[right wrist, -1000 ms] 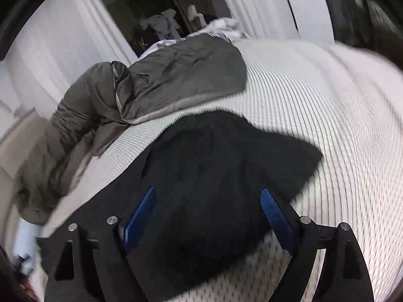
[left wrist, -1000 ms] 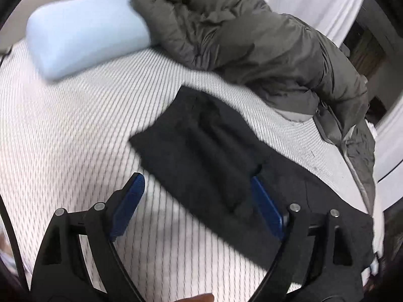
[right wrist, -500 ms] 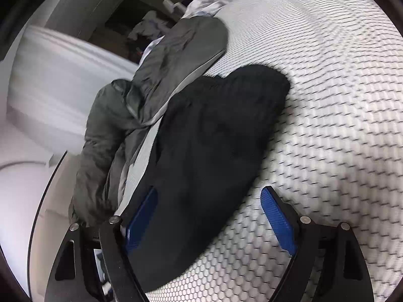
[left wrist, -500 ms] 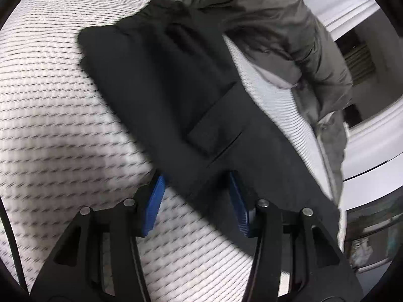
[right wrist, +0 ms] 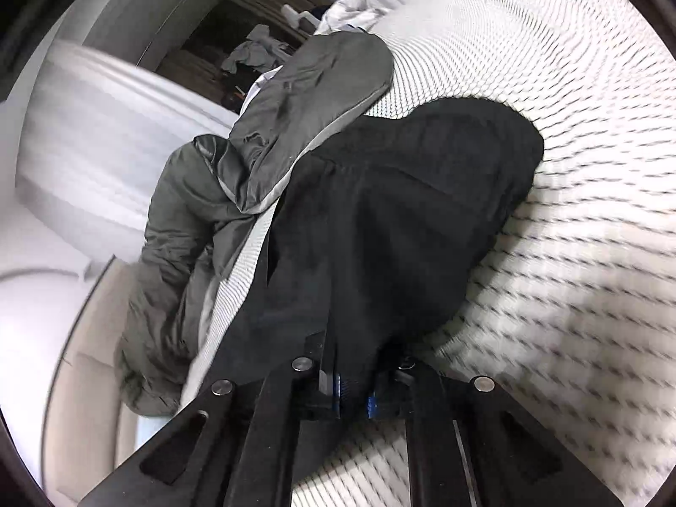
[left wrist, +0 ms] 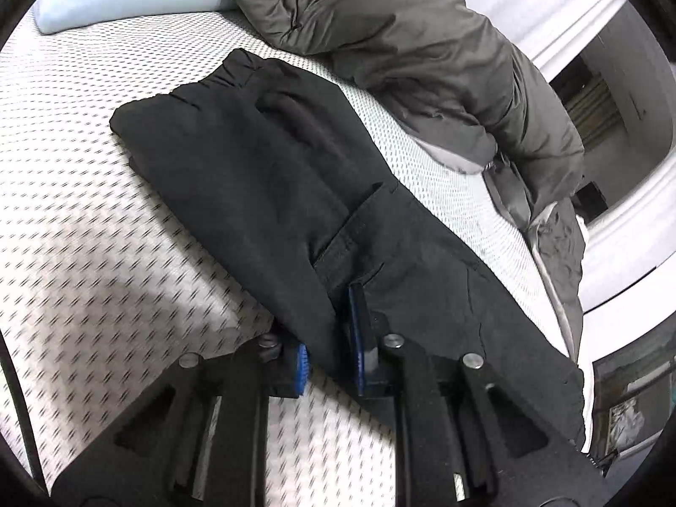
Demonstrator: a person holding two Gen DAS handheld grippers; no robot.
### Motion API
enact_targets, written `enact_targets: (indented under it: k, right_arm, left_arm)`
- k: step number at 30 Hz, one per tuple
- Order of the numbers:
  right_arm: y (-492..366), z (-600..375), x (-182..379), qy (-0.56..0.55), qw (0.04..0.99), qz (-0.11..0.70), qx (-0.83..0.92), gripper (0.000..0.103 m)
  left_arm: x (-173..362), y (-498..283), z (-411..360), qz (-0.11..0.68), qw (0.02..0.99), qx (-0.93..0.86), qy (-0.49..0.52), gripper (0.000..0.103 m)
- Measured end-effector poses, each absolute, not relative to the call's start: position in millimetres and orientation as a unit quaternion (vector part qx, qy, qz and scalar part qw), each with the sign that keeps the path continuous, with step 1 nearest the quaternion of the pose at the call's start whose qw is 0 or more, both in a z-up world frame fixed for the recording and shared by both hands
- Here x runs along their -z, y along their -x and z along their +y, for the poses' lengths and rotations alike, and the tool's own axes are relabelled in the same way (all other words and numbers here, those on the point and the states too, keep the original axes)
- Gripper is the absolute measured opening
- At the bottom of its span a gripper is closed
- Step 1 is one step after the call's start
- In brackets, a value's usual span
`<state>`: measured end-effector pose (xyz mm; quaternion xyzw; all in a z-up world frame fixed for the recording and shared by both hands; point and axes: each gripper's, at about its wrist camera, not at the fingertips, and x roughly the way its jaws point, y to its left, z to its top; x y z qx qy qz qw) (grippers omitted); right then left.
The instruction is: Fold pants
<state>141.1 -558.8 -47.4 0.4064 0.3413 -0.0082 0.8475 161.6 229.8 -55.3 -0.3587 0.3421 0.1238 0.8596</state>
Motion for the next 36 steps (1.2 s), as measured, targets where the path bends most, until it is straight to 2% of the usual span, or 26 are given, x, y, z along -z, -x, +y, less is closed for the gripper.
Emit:
enact_targets:
  k: [4, 5, 6, 7, 8, 9, 11, 17, 24, 28, 36]
  right_arm:
    - [-105.1, -562.7, 43.1, -0.378, 0.85, 0.366, 0.01, 0.01]
    - [-99.9, -564.1, 43.4, -0.366, 0.851, 0.377, 0.015, 0.019]
    - [-94.1, -567.9, 43.4, -0.363, 0.85, 0.381, 0.021, 0.023]
    - [-91.0, -572.9, 42.9, -0.372, 0.846, 0.382, 0.018, 0.032]
    - [-89.5, -578.1, 41.6, -0.379, 0.843, 0.381, 0.025, 0.051]
    - [-85.0, -586.5, 35.4, -0.375, 0.848, 0.368, 0.062, 0.058]
    - [-76.2, -596.8, 22.9, -0.356, 0.865, 0.335, 0.115, 0.069]
    - [-86.9, -600.5, -7.5, -0.287, 0.895, 0.308, 0.147, 0.085]
    - [-145.6, -571.8, -33.2, -0.177, 0.92, 0.333, 0.102, 0.088]
    - [-171.0, -573.5, -24.2, -0.195, 0.909, 0.355, 0.099, 0.088]
    - [-214.4, -577.2, -14.5, -0.207, 0.894, 0.377, 0.124, 0.088]
  left_arm:
    - [53.0, -135.7, 222.4, 0.377, 0.86, -0.123, 0.321, 0.017]
    - [51.2, -130.7, 223.4, 0.38, 0.862, -0.132, 0.31, 0.028]
    - [48.8, -127.0, 225.6, 0.381, 0.863, -0.142, 0.302, 0.045]
    - [44.3, -124.5, 229.9, 0.374, 0.864, -0.158, 0.297, 0.054]
    - [38.9, -119.9, 237.6, 0.366, 0.863, -0.178, 0.298, 0.076]
    - [34.6, -116.7, 243.8, 0.36, 0.862, -0.187, 0.305, 0.085]
    - [21.7, -110.3, 258.5, 0.332, 0.865, -0.204, 0.316, 0.085]
    - [3.4, -149.8, 288.8, 0.321, 0.882, -0.209, 0.275, 0.086]
    - [7.5, -204.5, 294.2, 0.348, 0.882, -0.211, 0.236, 0.086]
    - [17.3, -236.2, 284.5, 0.388, 0.869, -0.192, 0.24, 0.086]
    - [25.2, -260.7, 265.1, 0.376, 0.865, -0.21, 0.258, 0.086]
